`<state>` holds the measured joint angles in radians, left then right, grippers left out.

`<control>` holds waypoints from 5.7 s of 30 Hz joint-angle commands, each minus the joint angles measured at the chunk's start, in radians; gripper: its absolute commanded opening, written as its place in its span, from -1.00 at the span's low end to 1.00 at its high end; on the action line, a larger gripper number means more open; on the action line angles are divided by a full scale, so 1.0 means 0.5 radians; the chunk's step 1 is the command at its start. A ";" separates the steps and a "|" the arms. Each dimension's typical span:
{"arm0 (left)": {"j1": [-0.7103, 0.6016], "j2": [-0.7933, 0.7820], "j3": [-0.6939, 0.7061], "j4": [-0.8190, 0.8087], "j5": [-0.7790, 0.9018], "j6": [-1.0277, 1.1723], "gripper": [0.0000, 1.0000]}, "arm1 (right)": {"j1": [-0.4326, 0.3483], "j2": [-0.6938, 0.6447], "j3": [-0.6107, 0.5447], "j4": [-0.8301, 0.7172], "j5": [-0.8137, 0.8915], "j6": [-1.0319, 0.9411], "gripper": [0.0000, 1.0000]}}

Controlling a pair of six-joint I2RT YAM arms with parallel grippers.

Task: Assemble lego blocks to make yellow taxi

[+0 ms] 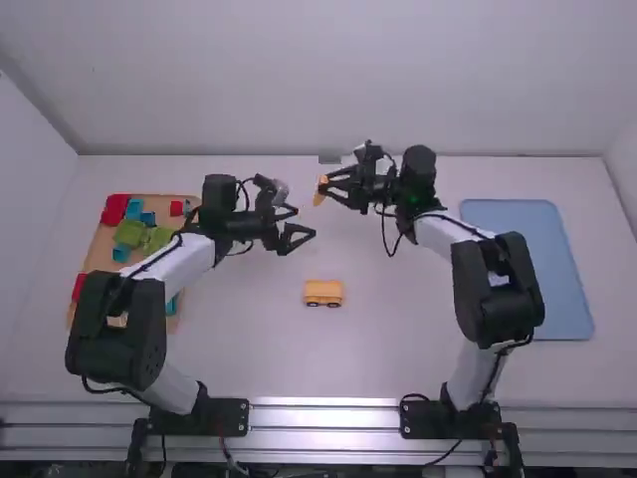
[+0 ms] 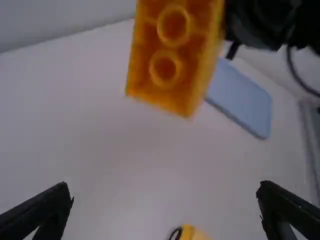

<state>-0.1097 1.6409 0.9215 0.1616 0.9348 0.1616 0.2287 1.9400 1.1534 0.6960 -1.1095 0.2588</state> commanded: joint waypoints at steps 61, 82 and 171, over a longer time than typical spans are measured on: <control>0.129 -0.256 0.079 -0.298 -0.702 0.182 0.98 | 0.539 -0.455 -0.117 -2.709 2.033 -2.344 0.97; 0.127 -0.206 0.077 -0.916 0.418 1.871 0.98 | -0.339 -0.929 -1.083 -1.737 0.352 -2.760 0.98; -0.175 1.061 -0.381 0.838 0.531 1.436 0.98 | -0.256 -0.649 -1.130 -1.044 0.037 -2.558 -0.43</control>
<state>-0.1810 2.1441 0.7136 0.5873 1.1748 0.8722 0.0944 1.6348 0.5968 0.1783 -1.0889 -1.0256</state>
